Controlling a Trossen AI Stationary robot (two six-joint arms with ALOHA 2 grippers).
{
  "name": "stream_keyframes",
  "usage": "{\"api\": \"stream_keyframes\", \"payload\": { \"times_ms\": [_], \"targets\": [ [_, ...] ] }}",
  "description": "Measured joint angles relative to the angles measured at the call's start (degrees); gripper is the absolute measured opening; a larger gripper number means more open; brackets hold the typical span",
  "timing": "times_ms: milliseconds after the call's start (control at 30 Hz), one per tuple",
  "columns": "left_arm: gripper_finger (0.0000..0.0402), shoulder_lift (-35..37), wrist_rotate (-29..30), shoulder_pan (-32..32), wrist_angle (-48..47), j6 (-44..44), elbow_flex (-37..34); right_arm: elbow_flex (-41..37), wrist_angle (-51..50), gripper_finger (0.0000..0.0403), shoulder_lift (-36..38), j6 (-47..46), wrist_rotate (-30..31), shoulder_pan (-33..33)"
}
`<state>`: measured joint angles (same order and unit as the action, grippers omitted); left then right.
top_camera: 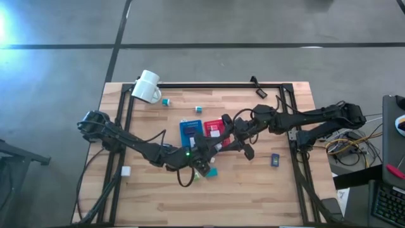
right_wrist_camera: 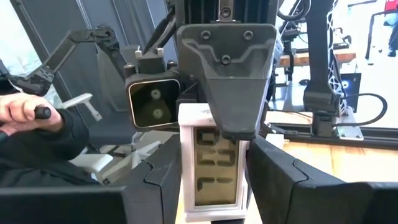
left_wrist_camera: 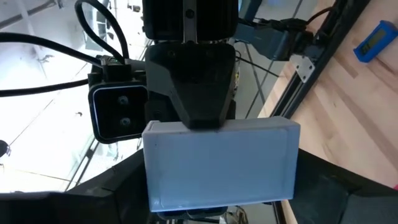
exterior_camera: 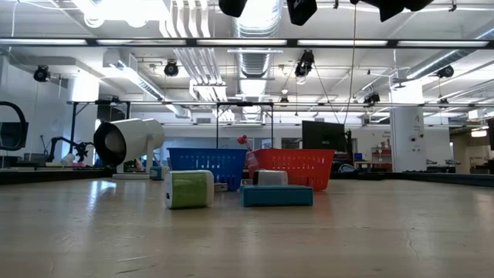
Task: Pick & Place Office items
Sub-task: Put the white digital clock into the blue bin
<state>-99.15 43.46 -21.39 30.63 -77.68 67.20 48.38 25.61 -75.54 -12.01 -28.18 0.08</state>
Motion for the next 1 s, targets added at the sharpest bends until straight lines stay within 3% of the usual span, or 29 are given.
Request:
{"api": "stream_keyframes", "payload": {
  "times_ms": [167, 467, 667, 900, 1000],
  "targets": [
    [0.0292, 0.0, -0.1, 0.0, -0.2, 0.2, 0.0, 0.0, -0.2, 0.0146, -0.2, 1.7, -0.1, 0.0],
    [0.0291, 0.3, 1.9, -1.3, 0.2, 5.9, 0.0, 0.0, -4.8, 0.0202, 1.9, 7.1, -0.2, -2.1],
    [0.0291, 2.0, 2.7, -1.4, -0.6, 8.7, -1.1, -0.1, -8.4, 0.0213, 3.2, 9.5, 0.0, -3.4],
    [0.0291, 11.9, 2.4, -1.6, -0.7, 21.4, -8.3, -2.6, -15.0, 0.0203, 9.5, 14.2, 0.2, -4.9],
    [0.0291, 19.5, 1.7, -1.7, -3.2, 30.3, -14.5, -6.1, -14.9, 0.0198, 13.7, 16.5, 5.1, -4.3]
  ]
}}
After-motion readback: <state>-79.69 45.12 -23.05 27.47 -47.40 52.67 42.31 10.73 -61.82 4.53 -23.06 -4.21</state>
